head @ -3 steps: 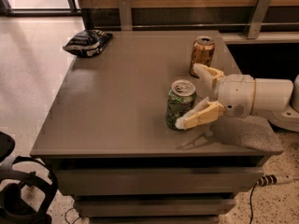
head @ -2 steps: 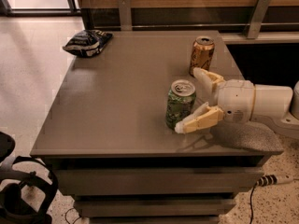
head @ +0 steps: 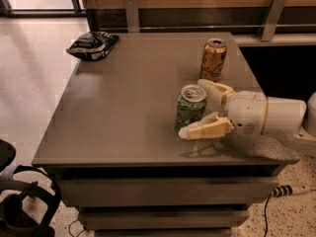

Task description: Move green can near blue chip bag

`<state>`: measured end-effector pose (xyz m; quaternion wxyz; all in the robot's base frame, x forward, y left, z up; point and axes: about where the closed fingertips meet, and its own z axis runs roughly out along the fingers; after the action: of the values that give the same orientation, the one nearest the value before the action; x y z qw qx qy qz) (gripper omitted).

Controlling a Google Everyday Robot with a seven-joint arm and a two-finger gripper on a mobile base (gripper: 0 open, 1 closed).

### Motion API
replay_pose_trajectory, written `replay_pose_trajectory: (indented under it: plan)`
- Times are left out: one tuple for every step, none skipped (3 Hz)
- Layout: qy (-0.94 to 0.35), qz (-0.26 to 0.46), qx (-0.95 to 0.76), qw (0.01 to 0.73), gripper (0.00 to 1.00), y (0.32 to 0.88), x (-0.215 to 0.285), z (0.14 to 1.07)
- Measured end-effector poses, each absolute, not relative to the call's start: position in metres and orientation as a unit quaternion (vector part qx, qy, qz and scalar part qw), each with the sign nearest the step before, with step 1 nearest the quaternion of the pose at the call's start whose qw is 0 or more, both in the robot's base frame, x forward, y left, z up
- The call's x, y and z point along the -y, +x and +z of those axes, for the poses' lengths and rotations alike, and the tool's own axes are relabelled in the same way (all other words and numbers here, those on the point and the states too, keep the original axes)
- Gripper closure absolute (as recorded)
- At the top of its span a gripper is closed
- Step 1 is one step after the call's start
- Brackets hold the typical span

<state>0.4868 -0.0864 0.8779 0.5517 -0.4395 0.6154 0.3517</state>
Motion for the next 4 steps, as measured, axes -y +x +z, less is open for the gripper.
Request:
replay_pose_trajectory:
  plan:
    - [-0.441, 0.352, -0.614, 0.551, 0.39, 0.4865, 0.0841, 0.8788]
    - [-0.443, 0.353, -0.613, 0.551, 0.62, 0.4861, 0.0818, 0.8796]
    - [-0.445, 0.354, -0.612, 0.55, 0.87, 0.4857, 0.0795, 0.8804]
    - [-0.446, 0.354, -0.611, 0.55, 1.0, 0.4853, 0.0772, 0.8812]
